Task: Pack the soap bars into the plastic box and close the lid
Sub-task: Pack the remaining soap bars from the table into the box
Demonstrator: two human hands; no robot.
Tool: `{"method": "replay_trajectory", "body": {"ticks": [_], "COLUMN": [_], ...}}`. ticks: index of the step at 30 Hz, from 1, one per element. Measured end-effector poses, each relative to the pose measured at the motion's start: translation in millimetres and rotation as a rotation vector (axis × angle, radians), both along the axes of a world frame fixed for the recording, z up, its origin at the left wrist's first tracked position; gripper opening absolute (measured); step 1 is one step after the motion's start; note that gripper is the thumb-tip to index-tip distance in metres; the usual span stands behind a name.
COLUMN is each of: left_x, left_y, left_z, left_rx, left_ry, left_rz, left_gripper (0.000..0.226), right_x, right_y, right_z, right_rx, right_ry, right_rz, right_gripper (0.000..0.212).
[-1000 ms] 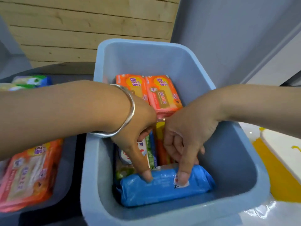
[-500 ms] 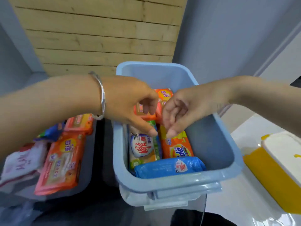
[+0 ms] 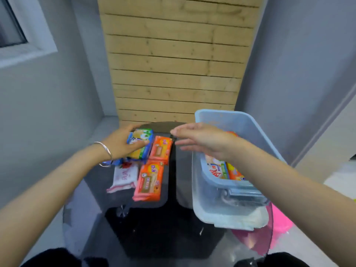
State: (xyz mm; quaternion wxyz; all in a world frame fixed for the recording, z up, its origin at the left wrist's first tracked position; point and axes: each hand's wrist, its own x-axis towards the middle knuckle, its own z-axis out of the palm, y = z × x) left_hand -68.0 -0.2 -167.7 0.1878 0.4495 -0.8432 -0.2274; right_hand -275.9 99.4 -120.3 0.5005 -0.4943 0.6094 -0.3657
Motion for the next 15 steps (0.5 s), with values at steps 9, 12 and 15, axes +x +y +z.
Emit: {"method": "replay_trajectory", "body": {"ticks": [9, 12, 15], "left_x": [36.6, 31.4, 31.7], "left_y": [17.7, 20.0, 9.6], "left_z": [-66.5, -74.4, -72.7], "left_rx": [0.137, 0.129, 0.026], "left_ry": [0.232, 0.165, 0.234], "left_rz": [0.273, 0.224, 0.387], "left_gripper": [0.031, 0.018, 0.042], "right_x": [73.2, 81.3, 91.4], "right_y": [-13.7, -26.7, -47.1], "right_z": [-87.2, -116.2, -124.3], "right_rx": [0.292, 0.245, 0.089], "right_ry": [-0.148, -0.091, 0.125], "right_rz": [-0.224, -0.342, -0.41], "right_gripper": [0.026, 0.044, 0.055]}}
